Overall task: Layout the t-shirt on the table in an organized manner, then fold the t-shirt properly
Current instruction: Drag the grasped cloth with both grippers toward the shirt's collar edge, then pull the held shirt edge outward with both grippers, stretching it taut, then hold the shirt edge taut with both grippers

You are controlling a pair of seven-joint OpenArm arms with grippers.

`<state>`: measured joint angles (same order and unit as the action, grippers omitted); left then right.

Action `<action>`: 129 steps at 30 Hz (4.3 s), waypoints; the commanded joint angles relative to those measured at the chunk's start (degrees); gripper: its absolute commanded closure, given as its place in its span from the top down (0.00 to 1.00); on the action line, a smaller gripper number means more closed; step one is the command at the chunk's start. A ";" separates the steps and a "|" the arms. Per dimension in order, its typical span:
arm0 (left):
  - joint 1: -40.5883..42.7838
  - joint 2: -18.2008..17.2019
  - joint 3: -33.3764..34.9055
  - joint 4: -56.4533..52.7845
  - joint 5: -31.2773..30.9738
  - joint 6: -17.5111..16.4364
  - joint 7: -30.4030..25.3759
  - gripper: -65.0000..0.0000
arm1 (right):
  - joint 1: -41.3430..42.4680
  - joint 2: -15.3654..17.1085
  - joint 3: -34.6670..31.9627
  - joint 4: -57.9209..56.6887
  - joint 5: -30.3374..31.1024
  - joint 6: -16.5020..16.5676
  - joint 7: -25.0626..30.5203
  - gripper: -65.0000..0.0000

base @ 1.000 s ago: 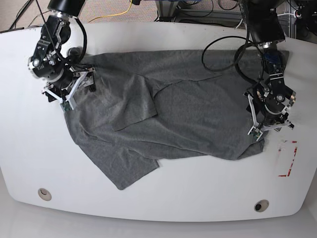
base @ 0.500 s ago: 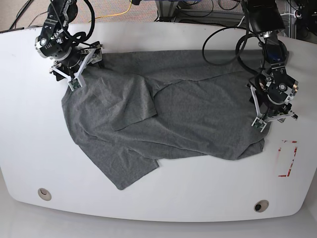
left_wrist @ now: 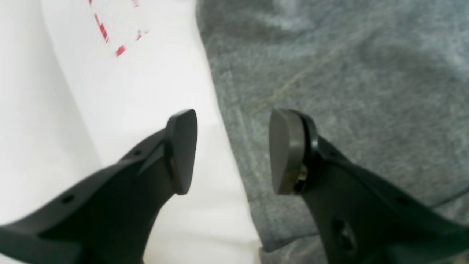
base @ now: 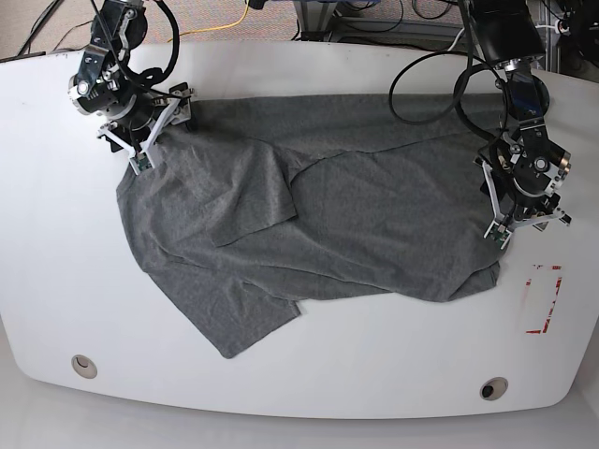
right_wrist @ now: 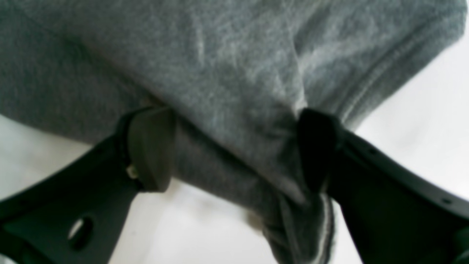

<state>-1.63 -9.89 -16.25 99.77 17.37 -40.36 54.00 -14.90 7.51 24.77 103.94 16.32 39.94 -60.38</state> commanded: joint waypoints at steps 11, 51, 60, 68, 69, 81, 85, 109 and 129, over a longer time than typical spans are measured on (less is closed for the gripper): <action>-0.88 -0.35 -0.14 1.03 0.17 0.36 -0.85 0.46 | 1.49 0.71 0.32 0.28 0.61 0.06 0.82 0.65; 6.51 -4.75 -9.55 9.64 -24.53 0.36 15.76 0.46 | -8.71 -3.77 0.32 11.71 0.52 0.06 0.56 0.00; 14.68 -9.76 -16.32 9.64 -36.13 0.36 15.85 0.46 | -8.80 -5.35 0.24 11.71 0.52 0.06 0.56 0.00; 19.61 -12.57 -23.71 8.94 -45.28 0.36 15.85 0.47 | -8.36 -5.27 0.15 11.71 0.52 0.06 0.56 0.00; 19.78 -12.66 -24.23 8.50 -45.98 0.36 15.85 0.47 | -8.36 -5.27 0.15 11.71 0.52 0.06 0.56 0.00; 19.34 -12.84 -24.50 -4.86 -51.70 0.36 15.85 0.62 | -8.36 -5.35 -0.03 11.62 0.52 0.06 0.56 0.00; 17.94 -12.84 -22.83 -6.80 -51.70 0.36 15.85 0.62 | -8.36 -5.27 0.06 11.62 0.52 0.06 0.56 0.00; 18.11 -12.92 -18.61 -7.68 -51.26 0.36 15.85 0.61 | -8.53 -5.18 0.24 11.53 0.52 0.06 0.56 0.00; 18.64 -12.92 -16.85 -7.68 -45.37 0.36 15.85 0.36 | -8.53 -5.18 0.24 11.53 0.52 0.06 0.56 0.00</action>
<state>17.28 -21.65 -33.36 91.26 -27.62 -39.92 70.48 -23.55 1.93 24.82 114.43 16.29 39.99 -60.66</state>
